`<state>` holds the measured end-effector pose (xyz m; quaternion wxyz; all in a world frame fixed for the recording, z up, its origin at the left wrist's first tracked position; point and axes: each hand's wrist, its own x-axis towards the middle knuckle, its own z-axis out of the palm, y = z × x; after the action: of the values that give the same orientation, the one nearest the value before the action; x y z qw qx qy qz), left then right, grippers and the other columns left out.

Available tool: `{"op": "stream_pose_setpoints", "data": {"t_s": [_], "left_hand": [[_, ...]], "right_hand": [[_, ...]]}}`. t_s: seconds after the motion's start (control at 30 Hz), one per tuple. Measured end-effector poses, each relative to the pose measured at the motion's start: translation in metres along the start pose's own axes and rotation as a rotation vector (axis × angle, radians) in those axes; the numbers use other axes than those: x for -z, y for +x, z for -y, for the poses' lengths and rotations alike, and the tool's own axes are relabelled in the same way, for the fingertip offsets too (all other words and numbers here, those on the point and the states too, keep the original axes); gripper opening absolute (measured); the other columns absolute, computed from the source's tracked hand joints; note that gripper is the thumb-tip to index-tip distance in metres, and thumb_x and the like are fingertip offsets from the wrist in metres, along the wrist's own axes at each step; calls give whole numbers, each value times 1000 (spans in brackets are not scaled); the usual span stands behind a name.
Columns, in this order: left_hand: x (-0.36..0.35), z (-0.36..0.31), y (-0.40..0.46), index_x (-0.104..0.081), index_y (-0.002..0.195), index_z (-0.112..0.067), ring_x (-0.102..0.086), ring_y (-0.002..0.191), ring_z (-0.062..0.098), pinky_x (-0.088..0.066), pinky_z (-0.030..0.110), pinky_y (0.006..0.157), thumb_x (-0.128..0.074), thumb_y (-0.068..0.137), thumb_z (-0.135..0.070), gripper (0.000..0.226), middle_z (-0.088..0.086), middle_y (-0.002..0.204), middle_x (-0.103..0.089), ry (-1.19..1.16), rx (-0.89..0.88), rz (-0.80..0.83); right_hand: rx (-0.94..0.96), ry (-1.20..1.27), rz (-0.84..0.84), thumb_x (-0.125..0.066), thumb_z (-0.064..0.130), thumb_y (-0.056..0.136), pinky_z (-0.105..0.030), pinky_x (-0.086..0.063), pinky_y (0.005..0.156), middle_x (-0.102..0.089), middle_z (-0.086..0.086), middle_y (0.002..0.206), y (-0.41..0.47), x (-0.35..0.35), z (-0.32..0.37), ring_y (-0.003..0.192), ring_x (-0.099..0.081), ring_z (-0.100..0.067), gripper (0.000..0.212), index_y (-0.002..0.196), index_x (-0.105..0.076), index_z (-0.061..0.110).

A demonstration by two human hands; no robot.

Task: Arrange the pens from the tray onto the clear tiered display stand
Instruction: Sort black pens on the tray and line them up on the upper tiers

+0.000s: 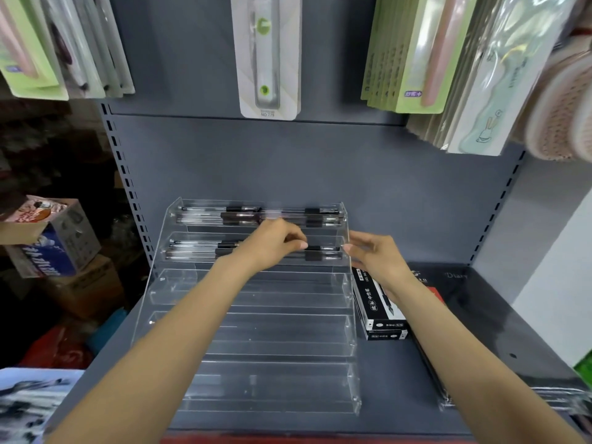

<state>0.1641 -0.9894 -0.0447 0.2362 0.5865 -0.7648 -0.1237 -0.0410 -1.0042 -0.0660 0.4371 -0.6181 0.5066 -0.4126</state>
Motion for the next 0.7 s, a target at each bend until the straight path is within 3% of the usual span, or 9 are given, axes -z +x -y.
{"op": "stream_pose_setpoints", "data": {"t_s": [0.3,0.53,0.7], "left_hand": [[16,21,-23,-71,95,-19,-55,77,9,-38,19,70,-57,91,-30,18,-4,85,-67,22,-13,-96],[0,17,-24,-67,103,-17,-49,83,10,-42,25,81,-57,91,-24,17,-5,94,-52,115,-45,-15],[0,14,-29,-66,104,-16,-53,92,14,-45,29,85,-56,92,-22,17,-2,98,-60,91,-51,-125]], "right_hand": [[-15,-5,-12,-59,9,91,-29,-50,95,-60,-3,127,-2,-2,1,113,-59,-17,40,130,-54,12],[-8,-46,-23,-57,9,91,-32,-49,98,-60,-4,127,-6,-3,3,115,-58,-19,39,130,-54,11],[204,-445,-176,-54,10,94,-20,-38,97,-59,-10,124,-20,-15,15,116,-57,-22,36,130,-54,7]]}}
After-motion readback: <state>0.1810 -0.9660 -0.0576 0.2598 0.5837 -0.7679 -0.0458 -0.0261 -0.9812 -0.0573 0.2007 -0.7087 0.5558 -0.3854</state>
